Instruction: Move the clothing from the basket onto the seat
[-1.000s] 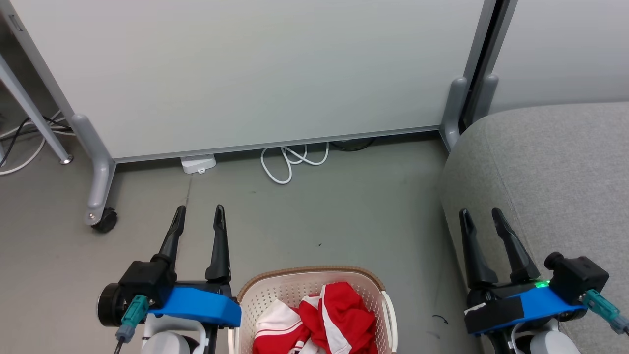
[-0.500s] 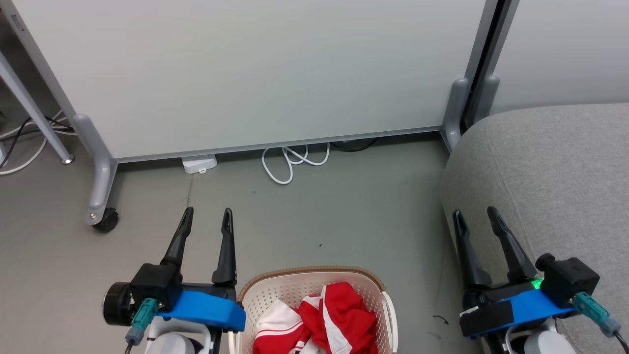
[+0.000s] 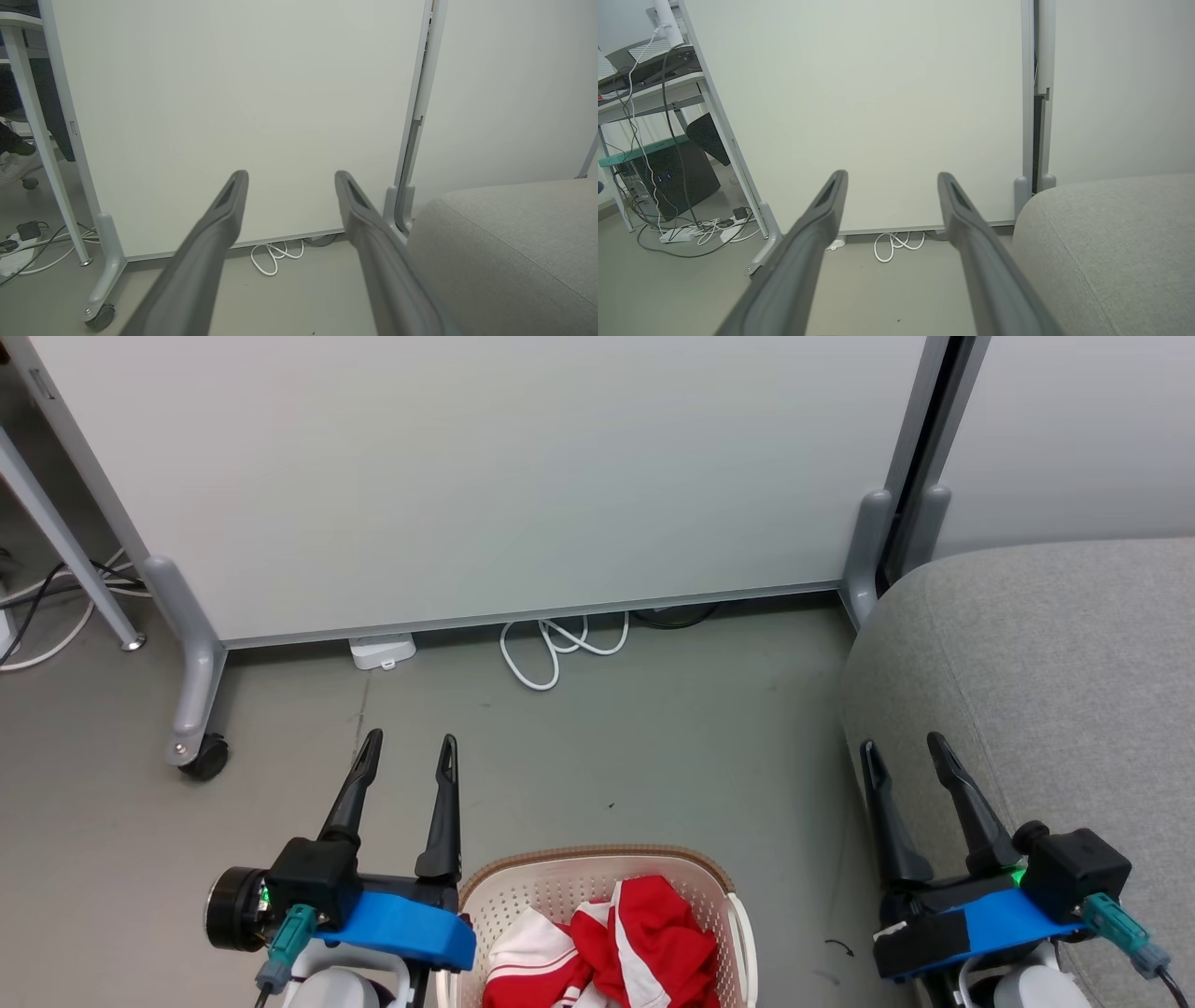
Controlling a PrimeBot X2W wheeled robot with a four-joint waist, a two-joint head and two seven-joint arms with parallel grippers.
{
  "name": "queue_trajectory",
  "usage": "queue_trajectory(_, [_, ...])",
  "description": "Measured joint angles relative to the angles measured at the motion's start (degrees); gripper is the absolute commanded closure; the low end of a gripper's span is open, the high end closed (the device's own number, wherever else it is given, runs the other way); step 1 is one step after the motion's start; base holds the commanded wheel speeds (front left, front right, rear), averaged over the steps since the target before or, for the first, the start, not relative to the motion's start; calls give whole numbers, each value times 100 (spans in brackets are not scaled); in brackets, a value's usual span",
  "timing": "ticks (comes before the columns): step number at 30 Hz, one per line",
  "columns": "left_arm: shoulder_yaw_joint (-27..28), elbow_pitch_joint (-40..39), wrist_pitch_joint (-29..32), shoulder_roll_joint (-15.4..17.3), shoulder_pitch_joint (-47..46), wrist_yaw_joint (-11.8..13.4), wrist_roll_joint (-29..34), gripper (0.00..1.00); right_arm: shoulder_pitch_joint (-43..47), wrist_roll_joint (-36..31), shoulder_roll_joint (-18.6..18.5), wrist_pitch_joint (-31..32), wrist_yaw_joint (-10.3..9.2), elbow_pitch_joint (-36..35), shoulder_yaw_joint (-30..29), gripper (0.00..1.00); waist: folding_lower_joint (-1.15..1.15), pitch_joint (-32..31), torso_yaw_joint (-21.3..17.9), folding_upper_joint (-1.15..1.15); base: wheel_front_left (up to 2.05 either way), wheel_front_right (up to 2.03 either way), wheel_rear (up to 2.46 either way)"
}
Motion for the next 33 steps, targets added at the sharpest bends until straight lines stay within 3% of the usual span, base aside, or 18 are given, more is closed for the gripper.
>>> queue_trajectory(17, [-26,80,-1,1,-24,-55,-36,0,-8,27,0,0,0,43,29,0,0,31,-19,0,0,0,0])
queue_trajectory(26, [-327,580,-7,33,-371,-320,245,0,-112,9,0,0,0,-18,120,0,0,172,-112,0,0,0,0])
queue_trajectory(33, [-661,1138,-7,174,-1060,-408,314,0,-586,-55,-2,-1,0,-219,205,0,0,690,-239,0,0,0,0])
